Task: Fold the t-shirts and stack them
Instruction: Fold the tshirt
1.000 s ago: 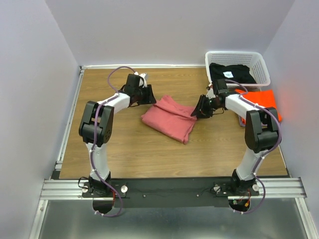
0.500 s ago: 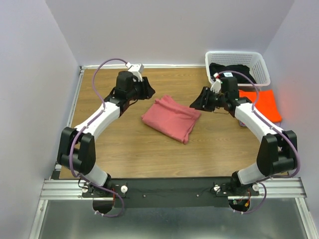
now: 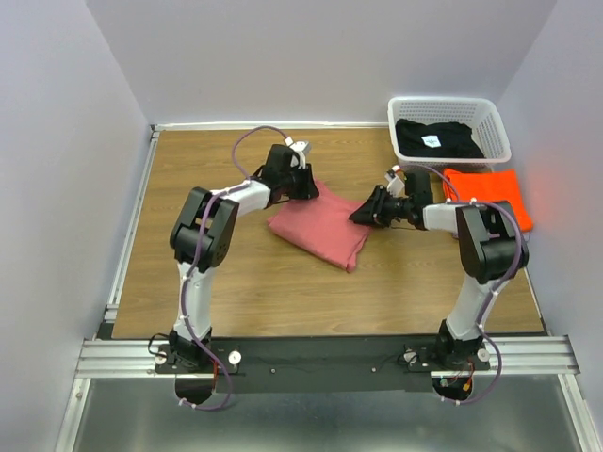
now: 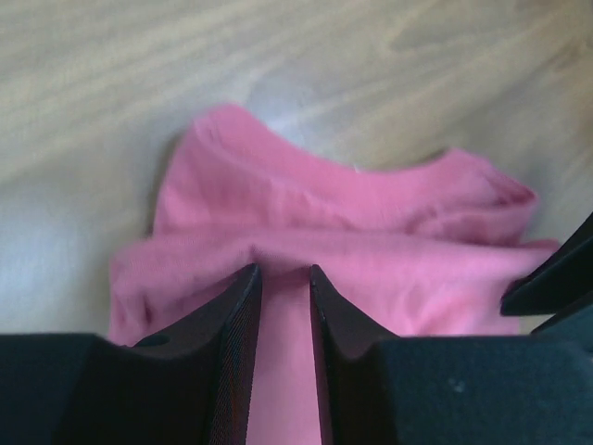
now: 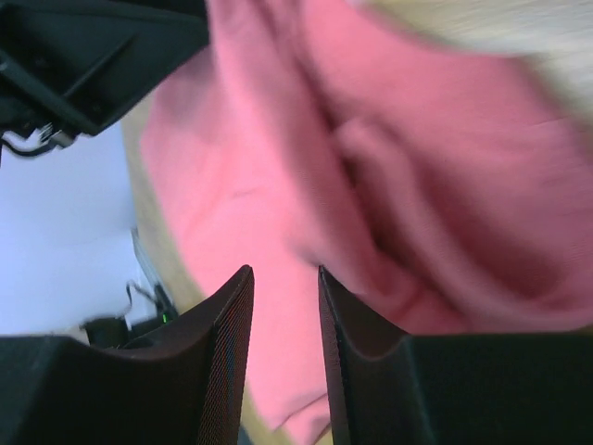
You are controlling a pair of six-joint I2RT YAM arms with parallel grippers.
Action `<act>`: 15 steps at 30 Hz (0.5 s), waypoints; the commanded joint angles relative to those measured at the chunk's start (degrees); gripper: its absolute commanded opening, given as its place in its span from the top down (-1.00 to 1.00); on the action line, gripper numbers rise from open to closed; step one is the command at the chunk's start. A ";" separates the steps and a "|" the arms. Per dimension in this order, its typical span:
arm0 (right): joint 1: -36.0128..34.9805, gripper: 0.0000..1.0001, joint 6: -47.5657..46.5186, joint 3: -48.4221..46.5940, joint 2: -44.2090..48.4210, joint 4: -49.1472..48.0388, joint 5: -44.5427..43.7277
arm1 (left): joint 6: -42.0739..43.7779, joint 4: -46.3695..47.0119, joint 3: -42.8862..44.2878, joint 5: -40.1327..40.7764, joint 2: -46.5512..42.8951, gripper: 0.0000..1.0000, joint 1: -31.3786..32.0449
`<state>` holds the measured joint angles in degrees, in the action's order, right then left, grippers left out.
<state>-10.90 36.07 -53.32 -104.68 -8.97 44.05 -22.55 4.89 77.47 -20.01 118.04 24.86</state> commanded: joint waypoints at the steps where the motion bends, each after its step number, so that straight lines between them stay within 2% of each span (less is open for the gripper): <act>1: 4.21 0.19 6.98 1.81 -5.96 -13.16 -0.37 | -0.66 1.01 7.77 -2.05 5.61 0.31 -0.25; 4: 5.71 0.19 9.62 2.96 -8.34 -17.38 -2.38 | -1.27 0.04 9.89 -2.84 10.01 0.31 -0.51; 7: 6.32 0.19 10.24 3.31 -8.09 -17.92 -3.79 | -1.80 0.12 9.72 -3.28 10.63 0.31 -1.04; 15: 8.34 0.17 11.03 6.47 0.00 -18.63 -9.95 | -2.50 1.09 7.35 -2.84 3.44 0.31 -3.76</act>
<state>-4.19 46.35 -48.40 -109.27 -24.58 39.33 -24.69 5.45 85.97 -22.26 127.11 22.96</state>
